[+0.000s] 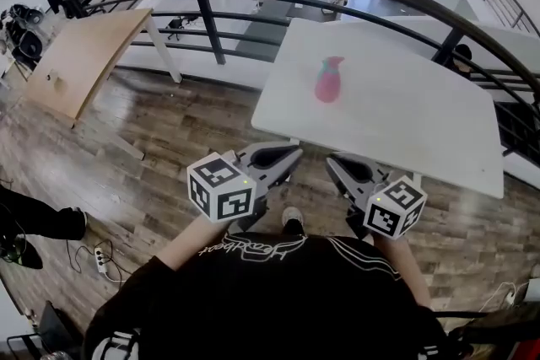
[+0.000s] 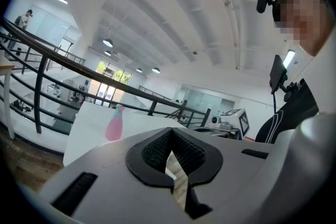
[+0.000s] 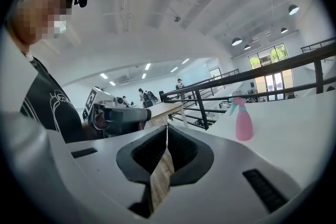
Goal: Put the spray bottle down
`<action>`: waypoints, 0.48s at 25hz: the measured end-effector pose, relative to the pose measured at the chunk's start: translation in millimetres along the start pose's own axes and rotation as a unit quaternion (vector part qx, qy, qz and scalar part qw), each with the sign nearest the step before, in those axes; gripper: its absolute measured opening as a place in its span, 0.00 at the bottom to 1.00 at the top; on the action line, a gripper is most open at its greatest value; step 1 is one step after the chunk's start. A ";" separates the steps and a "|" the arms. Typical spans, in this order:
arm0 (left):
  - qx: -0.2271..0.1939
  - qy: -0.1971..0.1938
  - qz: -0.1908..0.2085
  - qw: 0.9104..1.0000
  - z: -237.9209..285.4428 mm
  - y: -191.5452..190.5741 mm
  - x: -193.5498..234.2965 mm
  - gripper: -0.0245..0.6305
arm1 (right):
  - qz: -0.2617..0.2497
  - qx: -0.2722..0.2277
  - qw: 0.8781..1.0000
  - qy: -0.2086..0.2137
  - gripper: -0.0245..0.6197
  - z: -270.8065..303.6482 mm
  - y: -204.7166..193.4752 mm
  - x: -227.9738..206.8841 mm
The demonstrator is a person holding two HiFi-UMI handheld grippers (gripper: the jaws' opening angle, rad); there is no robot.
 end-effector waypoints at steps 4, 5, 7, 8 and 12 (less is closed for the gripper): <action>0.003 -0.002 0.001 1.000 -0.7 -1.3 -5.7 0.04 | 0.005 -0.002 1.000 -0.007 0.07 -4.5 -2.1 1.3; 0.004 -0.003 0.001 1.000 -1.1 -1.3 -6.5 0.04 | 0.004 -0.003 1.000 -0.008 0.07 -5.0 -2.5 1.9; 0.005 -0.005 0.002 1.000 -1.0 -0.7 -7.2 0.04 | 0.003 -0.005 1.000 -0.009 0.07 -5.2 -2.8 2.6; 0.005 -0.006 0.002 1.000 -0.7 -0.5 -7.4 0.04 | 0.004 -0.005 1.000 -0.010 0.07 -5.0 -2.7 2.7; 0.007 -0.008 0.002 1.000 1.9 0.1 -7.2 0.04 | 0.005 -0.004 1.000 -0.010 0.07 -4.7 -3.4 2.0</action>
Point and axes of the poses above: the fingertips, and each gripper's own axes: z forward along the fingers, x to its left, y out of its top, the point moved 10 cm from there along -z, backward along the fingers, and after that the axes turned 10 degrees about z, right-handed, at the moved point
